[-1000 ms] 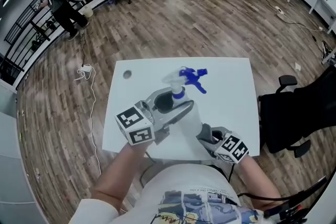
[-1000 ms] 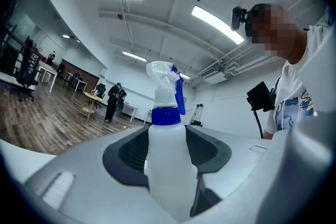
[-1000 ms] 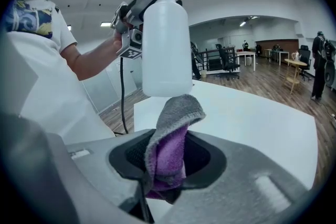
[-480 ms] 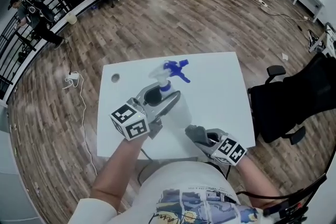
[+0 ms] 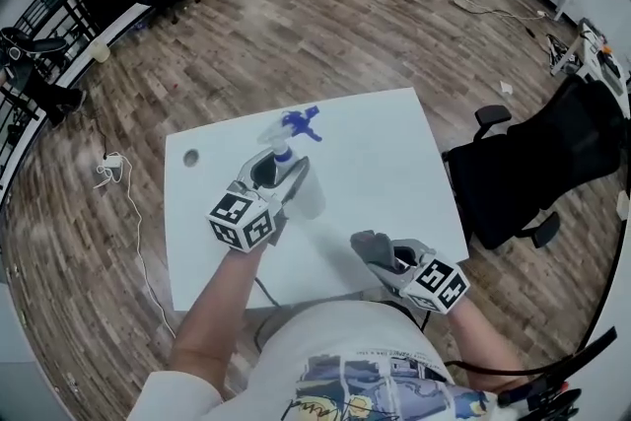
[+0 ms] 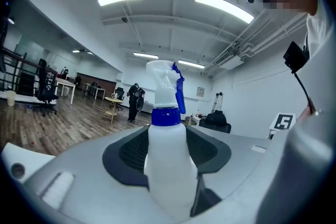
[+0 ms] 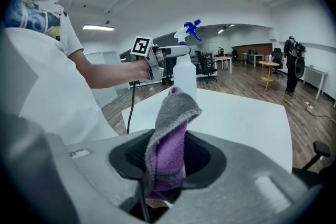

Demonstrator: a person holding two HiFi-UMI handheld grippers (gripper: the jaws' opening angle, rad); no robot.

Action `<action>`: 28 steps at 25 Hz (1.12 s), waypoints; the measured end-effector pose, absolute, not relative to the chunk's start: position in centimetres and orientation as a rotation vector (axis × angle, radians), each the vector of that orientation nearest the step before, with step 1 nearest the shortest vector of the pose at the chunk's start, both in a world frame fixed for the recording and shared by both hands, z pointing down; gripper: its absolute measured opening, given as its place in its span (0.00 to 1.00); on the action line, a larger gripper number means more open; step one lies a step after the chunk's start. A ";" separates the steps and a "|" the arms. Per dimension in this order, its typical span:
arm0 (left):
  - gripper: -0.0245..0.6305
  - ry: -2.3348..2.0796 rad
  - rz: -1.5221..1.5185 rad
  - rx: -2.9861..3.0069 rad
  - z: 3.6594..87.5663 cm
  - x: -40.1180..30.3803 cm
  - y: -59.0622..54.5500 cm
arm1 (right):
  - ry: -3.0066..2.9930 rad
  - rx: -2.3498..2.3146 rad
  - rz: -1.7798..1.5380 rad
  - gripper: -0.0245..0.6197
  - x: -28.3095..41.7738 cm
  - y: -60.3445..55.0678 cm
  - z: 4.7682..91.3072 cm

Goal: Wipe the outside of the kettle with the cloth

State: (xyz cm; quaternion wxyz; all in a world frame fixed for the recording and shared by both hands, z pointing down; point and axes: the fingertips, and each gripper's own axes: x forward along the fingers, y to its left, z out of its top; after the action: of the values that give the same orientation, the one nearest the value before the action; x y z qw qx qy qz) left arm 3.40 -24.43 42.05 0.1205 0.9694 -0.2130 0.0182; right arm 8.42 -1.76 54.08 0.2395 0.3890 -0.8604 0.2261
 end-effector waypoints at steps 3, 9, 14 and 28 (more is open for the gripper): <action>0.37 -0.678 0.068 2.853 43.7 3.6 -25.6 | -2.332 1.118 0.645 0.25 9.2 -1.2 53.9; 0.37 -0.784 0.063 2.891 46.8 4.2 -26.8 | -2.273 1.182 0.666 0.25 11.0 0.6 53.4; 0.37 -0.869 0.053 2.896 49.3 4.3 -26.9 | -2.247 1.192 0.696 0.25 11.7 1.9 53.4; 0.44 -0.844 0.099 2.968 51.9 4.5 -23.9 | -2.305 1.047 0.654 0.25 10.6 0.9 53.4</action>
State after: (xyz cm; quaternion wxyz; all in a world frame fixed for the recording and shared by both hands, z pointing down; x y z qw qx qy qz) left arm 4.51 -23.86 51.91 0.0271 0.9611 -0.2731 0.0320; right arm 10.58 0.92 53.42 0.2604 0.3865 -0.8512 0.2414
